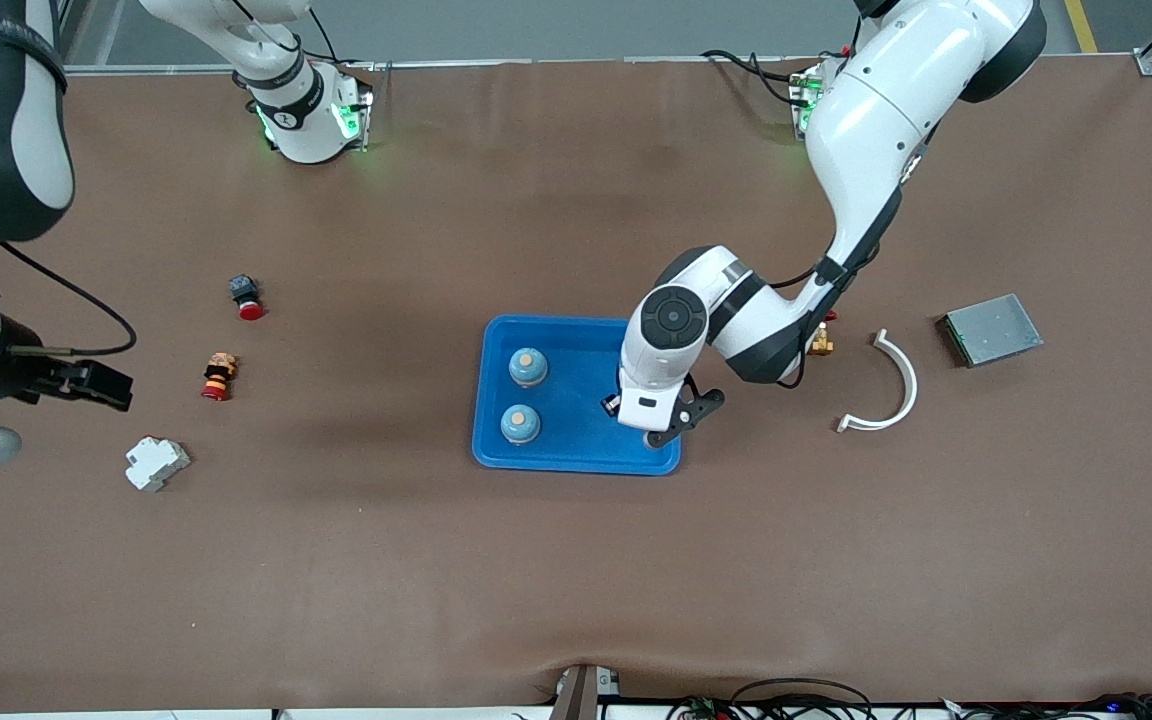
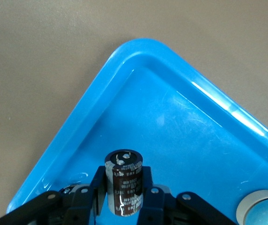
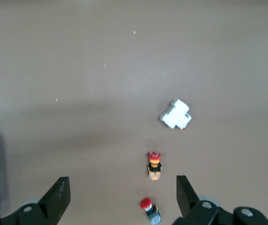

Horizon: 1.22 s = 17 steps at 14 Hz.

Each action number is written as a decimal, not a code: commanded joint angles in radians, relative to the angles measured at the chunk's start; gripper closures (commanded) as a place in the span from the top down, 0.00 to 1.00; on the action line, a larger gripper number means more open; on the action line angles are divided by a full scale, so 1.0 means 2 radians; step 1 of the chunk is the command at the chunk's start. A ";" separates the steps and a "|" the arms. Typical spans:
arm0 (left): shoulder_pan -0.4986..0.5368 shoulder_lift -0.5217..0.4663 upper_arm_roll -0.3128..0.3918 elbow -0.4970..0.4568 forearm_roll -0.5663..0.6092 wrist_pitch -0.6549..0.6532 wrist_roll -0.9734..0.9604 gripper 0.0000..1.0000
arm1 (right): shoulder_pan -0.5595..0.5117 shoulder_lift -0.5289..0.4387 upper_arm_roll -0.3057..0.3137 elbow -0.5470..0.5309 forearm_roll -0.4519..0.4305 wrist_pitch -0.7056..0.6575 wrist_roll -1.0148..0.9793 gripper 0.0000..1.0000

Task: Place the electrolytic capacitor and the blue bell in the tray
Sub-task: 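Release the capacitor in the tray while the right gripper returns to rest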

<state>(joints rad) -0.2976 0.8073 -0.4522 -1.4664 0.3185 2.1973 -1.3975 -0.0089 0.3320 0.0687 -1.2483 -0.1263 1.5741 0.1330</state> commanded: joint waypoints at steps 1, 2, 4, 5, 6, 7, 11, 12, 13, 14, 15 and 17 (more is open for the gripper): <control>-0.013 0.010 0.007 0.010 0.003 0.000 -0.009 0.00 | -0.015 -0.042 0.006 -0.015 0.015 -0.025 -0.006 1.00; -0.014 0.014 0.010 0.011 0.003 0.001 -0.009 0.01 | -0.015 -0.048 0.005 -0.015 0.025 -0.036 -0.007 1.00; -0.020 0.020 0.017 0.011 0.003 0.000 -0.008 0.04 | -0.022 -0.061 0.006 -0.017 0.033 -0.048 -0.007 1.00; -0.024 0.021 0.023 0.010 0.003 0.001 -0.008 0.04 | -0.022 -0.065 0.006 -0.019 0.033 -0.048 -0.007 1.00; -0.028 0.026 0.028 0.010 0.003 0.001 -0.008 0.04 | -0.022 -0.069 0.006 -0.019 0.033 -0.055 -0.008 1.00; -0.031 0.027 0.033 0.010 0.003 0.001 -0.008 0.04 | -0.023 -0.072 0.005 -0.020 0.033 -0.060 -0.008 1.00; -0.031 0.027 0.036 0.010 0.003 0.000 -0.005 0.08 | -0.041 -0.079 0.006 -0.021 0.047 -0.080 -0.008 1.00; -0.031 0.027 0.036 0.010 0.003 0.001 -0.002 0.25 | -0.048 -0.085 0.005 -0.022 0.066 -0.081 -0.008 1.00; -0.031 0.027 0.036 0.010 0.003 0.001 0.001 0.62 | -0.054 -0.089 0.005 -0.025 0.075 -0.081 -0.008 1.00; -0.031 0.026 0.036 0.010 0.006 0.001 0.001 0.97 | -0.054 -0.096 0.005 -0.031 0.075 -0.080 -0.008 1.00; -0.031 0.024 0.036 0.011 0.014 0.000 -0.001 1.00 | -0.055 -0.100 0.005 -0.040 0.075 -0.075 -0.008 1.00; -0.031 0.013 0.036 0.011 0.031 -0.006 -0.003 1.00 | -0.058 -0.104 0.006 -0.052 0.078 -0.068 -0.008 1.00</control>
<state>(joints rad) -0.3449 0.8561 -0.3934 -1.4551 0.3472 2.1983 -1.3970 -0.1039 0.1709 0.0673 -1.2817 0.0032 1.4126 0.1274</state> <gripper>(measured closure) 0.308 0.000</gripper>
